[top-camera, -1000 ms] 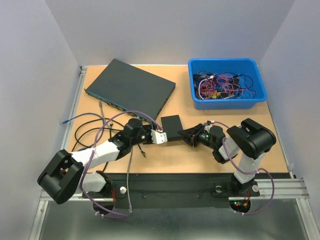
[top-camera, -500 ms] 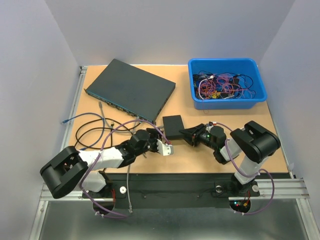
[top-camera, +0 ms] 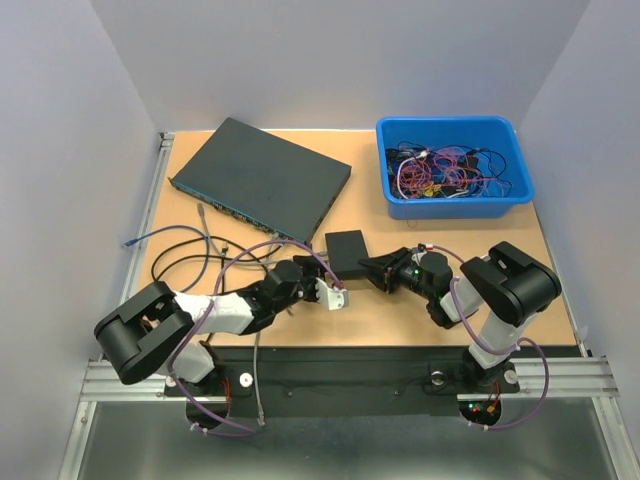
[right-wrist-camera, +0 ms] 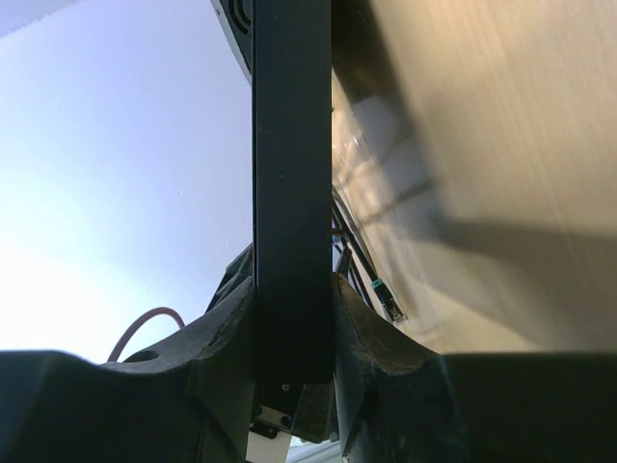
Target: Pull the plug from the switch port
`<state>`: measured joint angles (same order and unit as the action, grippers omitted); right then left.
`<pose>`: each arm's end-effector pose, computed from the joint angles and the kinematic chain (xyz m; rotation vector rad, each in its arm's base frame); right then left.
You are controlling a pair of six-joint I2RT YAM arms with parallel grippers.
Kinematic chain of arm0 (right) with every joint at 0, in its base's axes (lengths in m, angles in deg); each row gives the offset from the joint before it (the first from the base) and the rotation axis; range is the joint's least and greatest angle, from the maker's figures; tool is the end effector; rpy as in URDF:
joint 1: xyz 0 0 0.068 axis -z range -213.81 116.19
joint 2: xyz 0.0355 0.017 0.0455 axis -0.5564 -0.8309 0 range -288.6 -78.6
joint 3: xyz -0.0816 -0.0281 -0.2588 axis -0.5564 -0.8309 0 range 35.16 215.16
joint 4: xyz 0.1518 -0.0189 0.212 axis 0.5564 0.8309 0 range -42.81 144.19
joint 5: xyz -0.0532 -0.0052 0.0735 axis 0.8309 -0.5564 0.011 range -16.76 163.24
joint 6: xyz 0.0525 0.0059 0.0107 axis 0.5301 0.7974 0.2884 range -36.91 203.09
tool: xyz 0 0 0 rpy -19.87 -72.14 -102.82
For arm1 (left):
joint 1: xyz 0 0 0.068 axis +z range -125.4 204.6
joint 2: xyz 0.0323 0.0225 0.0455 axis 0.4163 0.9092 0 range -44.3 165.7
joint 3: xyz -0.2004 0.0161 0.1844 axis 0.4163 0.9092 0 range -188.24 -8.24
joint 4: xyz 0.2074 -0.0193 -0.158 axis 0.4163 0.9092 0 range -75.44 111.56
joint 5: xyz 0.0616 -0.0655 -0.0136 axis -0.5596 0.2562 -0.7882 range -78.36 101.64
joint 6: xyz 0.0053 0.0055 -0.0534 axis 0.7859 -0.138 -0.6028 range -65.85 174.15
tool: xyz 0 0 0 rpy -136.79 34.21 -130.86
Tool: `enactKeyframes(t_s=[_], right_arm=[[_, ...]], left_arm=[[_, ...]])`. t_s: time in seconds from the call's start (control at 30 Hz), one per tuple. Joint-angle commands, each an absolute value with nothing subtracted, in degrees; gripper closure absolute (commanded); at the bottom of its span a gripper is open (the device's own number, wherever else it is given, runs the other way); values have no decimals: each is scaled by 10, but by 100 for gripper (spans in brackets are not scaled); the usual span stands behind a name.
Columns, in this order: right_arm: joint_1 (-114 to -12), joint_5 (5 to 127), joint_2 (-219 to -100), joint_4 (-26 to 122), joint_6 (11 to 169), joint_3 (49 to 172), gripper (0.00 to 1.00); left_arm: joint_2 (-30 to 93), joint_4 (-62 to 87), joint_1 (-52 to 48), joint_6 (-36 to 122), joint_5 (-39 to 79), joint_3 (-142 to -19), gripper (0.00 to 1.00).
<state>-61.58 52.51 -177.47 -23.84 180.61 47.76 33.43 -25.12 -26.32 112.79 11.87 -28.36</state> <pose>0.2065 0.1230 0.1056 1.0281 2.0247 1.7150 0.1576 -0.1942 0.1630 1.5414 1.0847 0.0884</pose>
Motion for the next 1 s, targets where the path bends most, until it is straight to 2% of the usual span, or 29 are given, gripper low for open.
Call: enactKeyframes(t_s=[0.0, 0.23, 0.5, 0.73, 0.8, 0.83, 0.97], right_arm=[[-615, 536, -1762, -312, 1815, 491, 100], [-616, 536, -1762, -311, 1813, 489, 100], [-615, 539, -1760, -315, 1810, 482, 100], [-615, 539, -1760, -319, 1813, 476, 100], [-615, 538, -1762, -320, 1811, 476, 100], [-615, 538, -1763, -321, 1812, 477, 100], [-615, 536, -1770, -326, 1814, 477, 100]], left_arm=[[339, -289, -265, 1118, 143, -301, 35], [352, -294, -265, 1110, 142, -322, 36], [367, -291, -263, 1116, 152, -333, 43], [385, -289, -264, 1137, 131, -338, 46], [384, -289, -265, 1137, 130, -340, 51], [385, -288, -265, 1137, 128, -342, 59], [389, -288, -266, 1131, 132, -346, 73]])
